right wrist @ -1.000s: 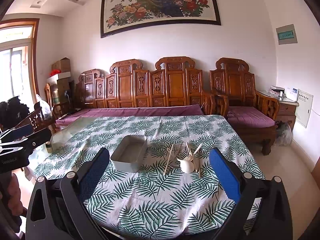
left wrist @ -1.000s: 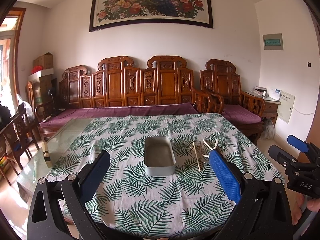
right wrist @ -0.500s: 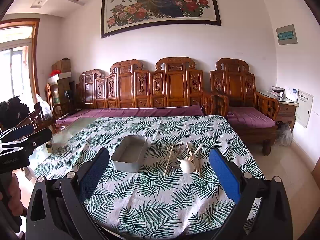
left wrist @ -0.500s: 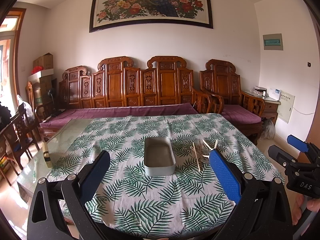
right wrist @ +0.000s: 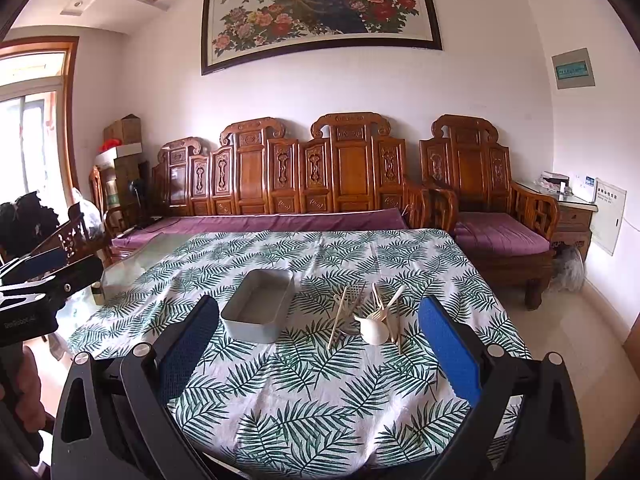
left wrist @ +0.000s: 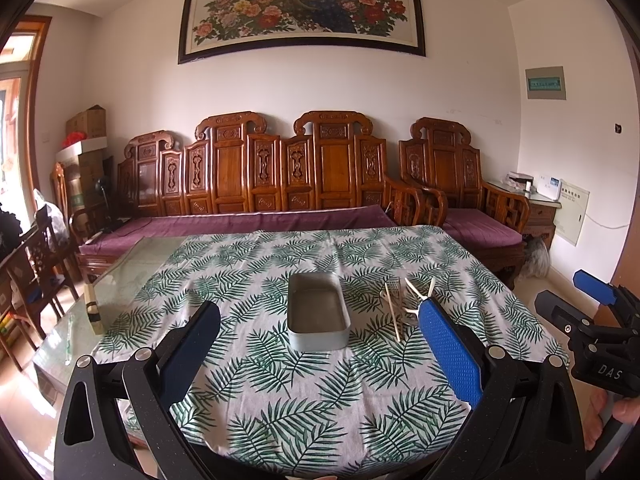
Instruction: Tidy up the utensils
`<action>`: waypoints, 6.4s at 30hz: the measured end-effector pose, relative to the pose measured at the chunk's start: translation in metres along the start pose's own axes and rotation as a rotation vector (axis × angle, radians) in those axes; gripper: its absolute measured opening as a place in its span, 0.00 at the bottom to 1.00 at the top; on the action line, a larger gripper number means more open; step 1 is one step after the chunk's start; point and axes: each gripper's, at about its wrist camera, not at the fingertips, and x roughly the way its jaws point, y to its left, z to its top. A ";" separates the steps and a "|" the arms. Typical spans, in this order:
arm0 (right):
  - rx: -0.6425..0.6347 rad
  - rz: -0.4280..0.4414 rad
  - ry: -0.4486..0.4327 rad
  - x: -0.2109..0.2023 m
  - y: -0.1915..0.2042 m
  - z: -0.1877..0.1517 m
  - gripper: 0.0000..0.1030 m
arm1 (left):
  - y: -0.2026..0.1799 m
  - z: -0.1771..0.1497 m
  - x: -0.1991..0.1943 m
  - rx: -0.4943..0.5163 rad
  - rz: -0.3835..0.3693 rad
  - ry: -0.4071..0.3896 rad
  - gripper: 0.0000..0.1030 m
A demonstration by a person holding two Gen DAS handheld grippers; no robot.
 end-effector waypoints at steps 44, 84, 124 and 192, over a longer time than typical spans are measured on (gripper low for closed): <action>-0.036 -0.041 0.137 0.123 -0.052 -0.025 0.98 | -0.013 -0.034 0.124 0.065 -0.033 0.201 0.93; -0.066 0.024 0.501 0.324 -0.146 -0.080 0.57 | -0.123 -0.065 0.377 0.120 -0.280 0.527 0.52; -0.072 0.071 0.607 0.394 -0.130 -0.043 0.32 | -0.099 -0.059 0.429 0.003 -0.355 0.679 0.04; -0.137 0.249 0.611 0.385 0.004 -0.003 0.06 | 0.044 -0.040 0.420 -0.090 -0.176 0.599 0.05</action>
